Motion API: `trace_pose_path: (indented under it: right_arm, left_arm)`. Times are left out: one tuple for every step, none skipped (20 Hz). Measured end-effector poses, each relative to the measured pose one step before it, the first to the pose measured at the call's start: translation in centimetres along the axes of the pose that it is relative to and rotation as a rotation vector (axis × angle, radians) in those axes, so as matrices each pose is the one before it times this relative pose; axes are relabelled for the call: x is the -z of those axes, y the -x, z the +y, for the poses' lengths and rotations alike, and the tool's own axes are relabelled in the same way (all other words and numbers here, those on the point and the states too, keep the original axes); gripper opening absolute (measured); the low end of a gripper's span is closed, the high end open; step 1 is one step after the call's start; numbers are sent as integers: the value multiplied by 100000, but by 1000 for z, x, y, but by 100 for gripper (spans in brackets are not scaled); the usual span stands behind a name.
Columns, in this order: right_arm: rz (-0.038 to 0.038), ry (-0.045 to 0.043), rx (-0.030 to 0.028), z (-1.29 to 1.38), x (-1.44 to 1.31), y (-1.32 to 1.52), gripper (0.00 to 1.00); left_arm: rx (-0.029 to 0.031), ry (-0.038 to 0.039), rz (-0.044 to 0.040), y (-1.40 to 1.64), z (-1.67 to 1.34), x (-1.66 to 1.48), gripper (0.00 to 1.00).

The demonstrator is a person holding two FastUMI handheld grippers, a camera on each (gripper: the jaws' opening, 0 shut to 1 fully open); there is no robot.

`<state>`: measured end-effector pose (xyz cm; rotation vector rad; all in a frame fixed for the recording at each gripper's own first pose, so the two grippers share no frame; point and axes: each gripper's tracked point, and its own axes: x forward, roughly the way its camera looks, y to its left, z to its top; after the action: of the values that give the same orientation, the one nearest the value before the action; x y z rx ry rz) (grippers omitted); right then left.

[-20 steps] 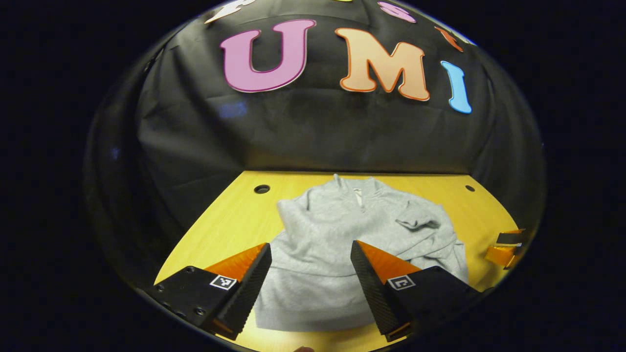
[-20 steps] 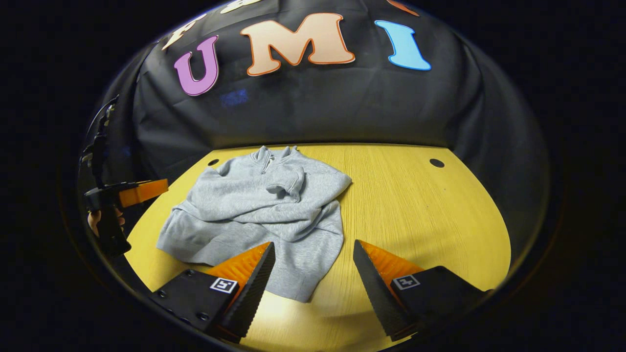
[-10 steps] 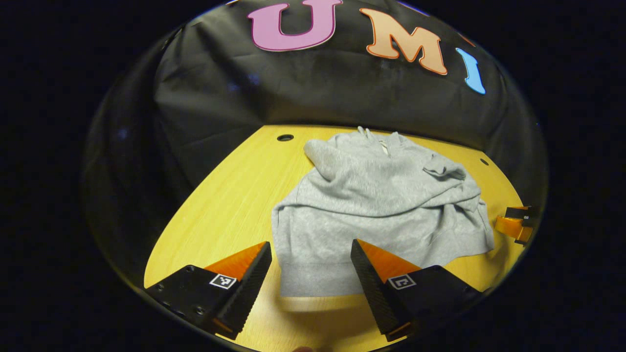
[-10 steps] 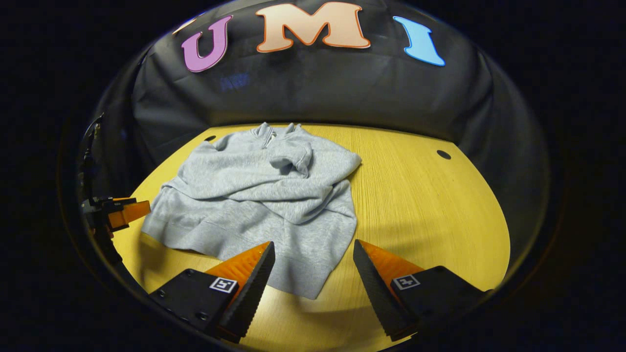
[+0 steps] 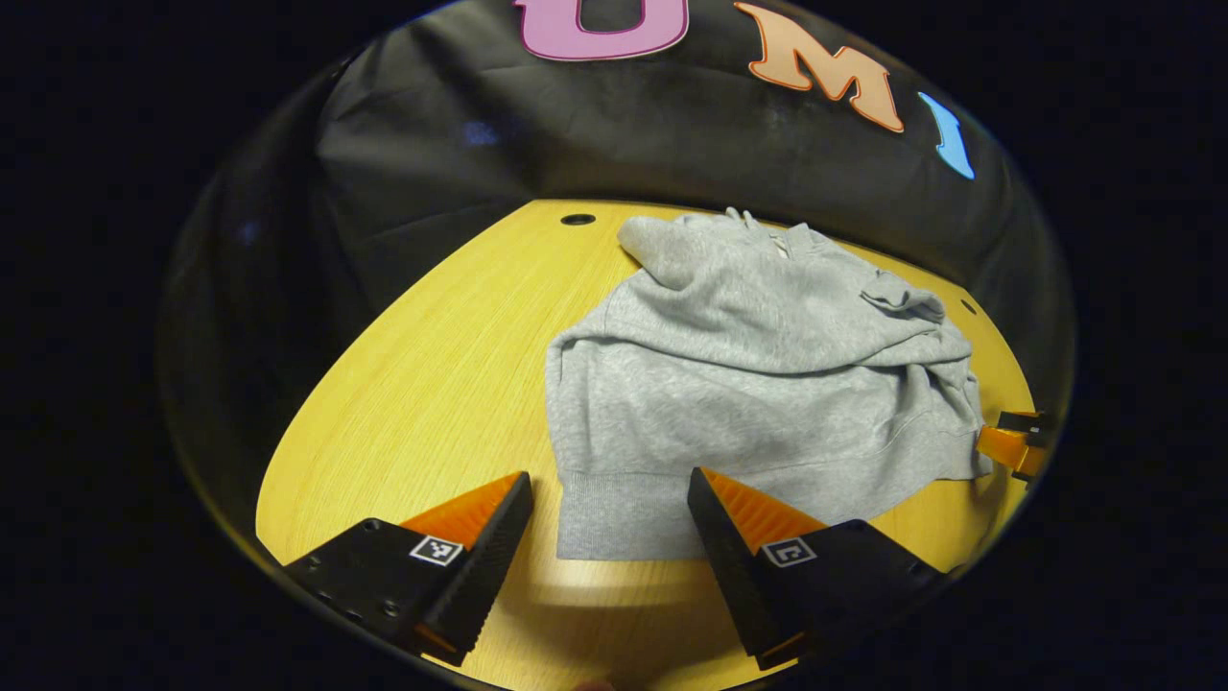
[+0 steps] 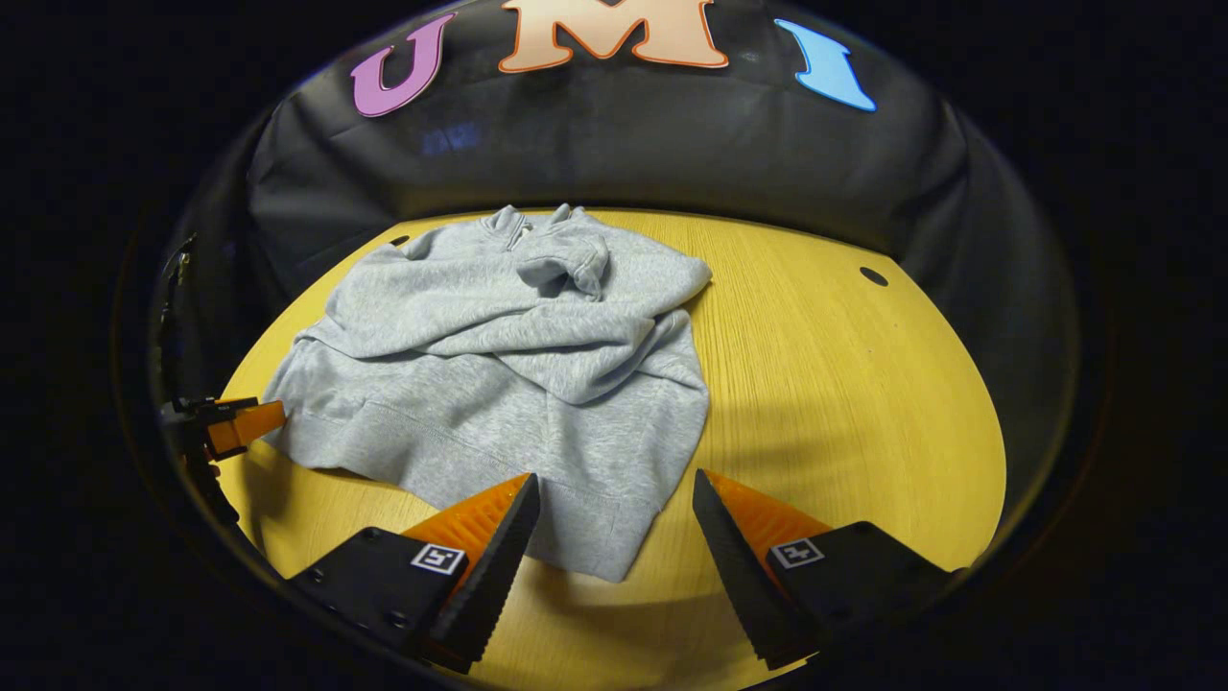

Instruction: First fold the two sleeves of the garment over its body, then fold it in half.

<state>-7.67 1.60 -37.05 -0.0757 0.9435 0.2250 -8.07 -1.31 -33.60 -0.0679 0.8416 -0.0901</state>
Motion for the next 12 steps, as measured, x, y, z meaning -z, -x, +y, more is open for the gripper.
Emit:
trace_pose_path:
  right_arm:
    - [692,327,9,192,294,-327,99]
    - [743,179,-159,130,166,-213,100]
    - [763,127,70,82,250,-187,100]
    - [313,-254,-209,83,65,-61,97]
    - [-35,-778,-136,68,-47,-53,97]
    - [516,-580,-216,-11,104,-38,96]
    - [445,-919,-475,23,173,-32,96]
    - [845,-1390,-499,-26,98,-58,96]
    - [-379,-507,-263,-33,-77,56,96]
    - [334,701,98,-47,64,-59,99]
    - [-70,252,0,40,66,-6,96]
    - [514,-436,-506,215,62,-100,96]
  left_arm:
    - [-15,6,481,-187,-23,140,97]
    - [239,123,-113,96,2,160,96]
    - [503,468,-662,-64,-54,-130,97]
    - [319,600,479,71,-120,203,97]
    - [112,-344,-761,76,97,-154,96]
    - [262,-226,587,-99,-22,114,95]
    - [-215,-141,-471,189,59,-70,93]
    - [539,179,-208,-243,-241,-35,92]
    - [414,-590,-521,79,-293,42,90]
    - [952,-575,-722,-250,-376,37,86]
    - [-65,-659,-525,26,-153,-64,79]
    - [505,11,-416,30,-98,46,75]
